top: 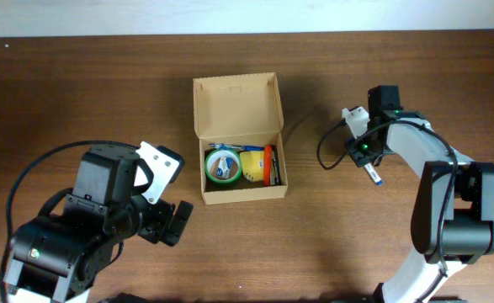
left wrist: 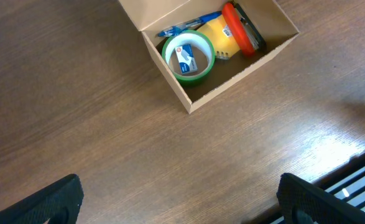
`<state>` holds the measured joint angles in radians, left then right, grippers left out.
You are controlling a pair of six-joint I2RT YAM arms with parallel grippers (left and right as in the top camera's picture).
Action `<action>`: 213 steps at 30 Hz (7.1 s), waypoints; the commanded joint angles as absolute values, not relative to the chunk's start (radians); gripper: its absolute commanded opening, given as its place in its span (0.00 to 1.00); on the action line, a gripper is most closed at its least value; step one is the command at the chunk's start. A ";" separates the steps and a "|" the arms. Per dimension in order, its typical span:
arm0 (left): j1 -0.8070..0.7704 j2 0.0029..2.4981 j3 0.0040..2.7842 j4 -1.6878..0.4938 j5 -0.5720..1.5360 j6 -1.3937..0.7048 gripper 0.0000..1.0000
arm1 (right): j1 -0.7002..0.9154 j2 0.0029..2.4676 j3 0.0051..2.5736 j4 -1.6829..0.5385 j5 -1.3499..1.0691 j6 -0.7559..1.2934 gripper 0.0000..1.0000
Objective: Pack container
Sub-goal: 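Lower the right gripper and grasp the blue-capped white marker, then lift the marker and carry it left into the box, then lower the marker into the box and open the right gripper, then raise both grippers up beside the box's far edge, then lower the lid with both grippers onto the box top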
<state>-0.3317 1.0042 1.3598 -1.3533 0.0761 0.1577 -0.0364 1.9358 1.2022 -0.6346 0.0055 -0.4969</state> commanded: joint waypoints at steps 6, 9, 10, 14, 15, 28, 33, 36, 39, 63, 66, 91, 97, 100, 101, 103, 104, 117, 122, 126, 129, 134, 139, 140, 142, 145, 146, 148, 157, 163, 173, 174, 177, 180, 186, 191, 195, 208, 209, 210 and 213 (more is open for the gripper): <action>-0.333 1.004 1.377 -1.351 0.090 0.174 1.00 | -0.018 1.948 1.190 -0.654 -0.014 -0.488 0.04; -0.333 1.004 1.377 -1.351 0.090 0.174 1.00 | -0.018 1.948 1.193 -0.654 -0.014 -0.461 0.04; -0.333 1.004 1.377 -1.351 0.090 0.174 1.00 | -0.018 1.948 1.196 -0.657 -0.014 -0.454 0.04; -0.333 1.004 1.377 -1.351 0.090 0.174 1.00 | -0.018 1.948 1.219 -0.678 -0.031 -0.424 0.04; -0.333 1.004 1.377 -1.351 0.090 0.174 1.00 | -0.018 1.948 1.227 -0.686 -0.046 -0.424 0.04; -0.333 1.004 1.377 -1.351 0.090 0.174 1.00 | -0.017 1.947 1.402 -0.823 -0.164 -0.350 0.04; -0.333 1.004 1.377 -1.351 0.090 0.174 1.00 | -0.001 1.942 1.546 -0.948 -0.265 -0.338 0.04; -0.333 1.004 1.377 -1.351 0.090 0.174 0.99 | 0.048 1.929 1.652 -1.024 -0.281 -0.339 0.04; -0.333 1.004 1.377 -1.351 0.090 0.174 1.00 | 0.127 1.918 1.762 -1.085 -0.281 -0.340 0.04; -0.333 1.004 1.377 -1.351 0.090 0.174 1.00 | 0.609 1.922 1.726 -1.093 -0.277 -0.815 0.04; -0.333 1.004 1.377 -1.351 0.090 0.174 1.00 | 0.609 1.922 1.679 -1.025 -0.278 -0.815 0.04; -0.333 1.004 1.377 -1.351 0.090 0.174 1.00 | 0.608 1.938 1.659 -0.934 -0.277 -0.807 0.48; -0.333 1.004 1.377 -1.351 0.090 0.174 1.00 | 0.609 1.938 1.659 -0.946 -0.277 -0.803 0.47; -0.333 1.004 1.377 -1.351 0.089 0.175 0.99 | 0.609 1.927 1.675 -0.952 -0.278 -0.735 0.40; -0.333 1.004 1.377 -1.346 0.074 0.175 1.00 | 0.609 1.917 1.690 -0.965 -0.278 -0.706 0.38; -0.333 1.004 1.377 -1.320 -0.002 0.174 1.00 | 0.609 1.898 1.725 -1.002 -0.278 -0.689 0.29; -0.333 1.004 1.377 -1.304 -0.020 0.174 1.00 | 0.608 1.886 1.747 -1.026 -0.278 -0.689 0.21; -0.333 1.004 1.377 -1.212 0.211 0.121 1.00 | 0.357 1.776 1.817 -1.056 -0.311 -0.371 0.04; -0.333 1.006 1.377 -1.113 0.248 0.121 1.00 | 0.212 1.784 1.814 -1.060 -0.400 -0.331 0.04; -0.332 1.033 1.377 -1.040 0.263 0.121 1.00 | 0.149 1.801 1.792 -1.059 -0.421 -0.330 0.04; -0.332 1.084 1.377 -1.000 0.210 0.096 0.96 | 0.136 1.827 1.773 -1.059 -0.437 -0.330 0.04; -0.291 1.215 1.377 -0.893 0.158 0.002 0.61 | 0.136 1.895 1.769 -1.018 -0.443 -0.289 0.04; -0.174 1.332 1.377 -0.812 0.242 -0.042 0.34 | 0.135 1.939 1.769 -0.951 -0.492 -0.266 0.04; -0.145 1.361 1.377 -0.796 0.277 -0.042 0.32 | 0.135 1.947 1.769 -0.939 -0.498 -0.266 0.04; -0.094 1.418 1.377 -0.768 0.329 -0.042 0.22 | 0.135 1.959 1.769 -0.906 -0.498 -0.242 0.04; -0.030 1.508 1.377 -0.731 0.381 -0.071 0.02 | 0.135 1.985 1.769 -0.861 -0.525 -0.218 0.04; -0.014 1.538 1.377 -0.717 0.401 -0.083 0.02 | 0.135 1.990 1.769 -0.851 -0.536 -0.214 0.04; 0.015 1.608 1.377 -0.680 0.459 -0.084 0.02 | 0.135 2.011 1.769 -0.830 -0.540 -0.188 0.04; 0.056 1.910 1.377 -0.450 0.635 -0.306 0.02 | 0.133 2.118 1.769 -0.749 -0.569 -0.128 0.04; 0.056 2.063 1.377 -0.260 0.768 -0.501 0.02 | 0.100 2.191 1.769 -0.695 -0.654 -0.043 0.04; 0.040 2.172 1.377 -0.099 0.863 -0.644 0.02 | 0.089 2.289 1.769 -0.657 -0.852 -0.005 0.04; 0.035 2.173 1.377 -0.091 0.870 -0.645 0.02 | 0.091 2.296 1.769 -0.655 -0.866 -0.005 0.04; 0.021 2.173 1.377 -0.062 0.901 -0.663 0.02 | 0.093 2.297 1.769 -0.652 -0.917 0.002 0.04; 0.010 2.173 1.380 -0.042 0.934 -0.663 0.02 | 0.091 2.297 1.769 -0.633 -1.009 0.002 0.04; 0.009 2.173 1.424 -0.037 1.010 -0.661 0.02 | 0.091 2.297 1.769 -0.630 -1.147 0.001 0.04; 0.009 2.168 1.488 -0.038 1.082 -0.654 0.02 | 0.078 2.296 1.769 -0.630 -1.243 0.001 0.04; 0.002 2.146 1.506 -0.049 1.112 -0.630 0.02 | 0.060 2.284 1.777 -0.639 -1.309 0.001 0.04; -0.042 1.943 1.506 -0.441 0.929 -0.307 0.02 | 0.084 2.115 1.781 -0.918 -1.161 -0.232 0.04; -0.054 1.922 1.506 -0.464 0.911 -0.288 0.02 | 0.090 2.107 1.781 -0.944 -1.144 -0.236 0.04; -0.060 1.913 1.506 -0.474 0.902 -0.281 0.02 | 0.093 2.105 1.781 -0.958 -1.126 -0.236 0.04; -0.080 1.884 1.506 -0.532 0.858 -0.242 0.02 | 0.105 2.098 1.781 -1.028 -1.066 -0.280 0.04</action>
<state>-0.0608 1.9217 1.4910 -0.5030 0.9222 -0.3325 0.0891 2.1193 1.7771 -0.9955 -1.1378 -0.1959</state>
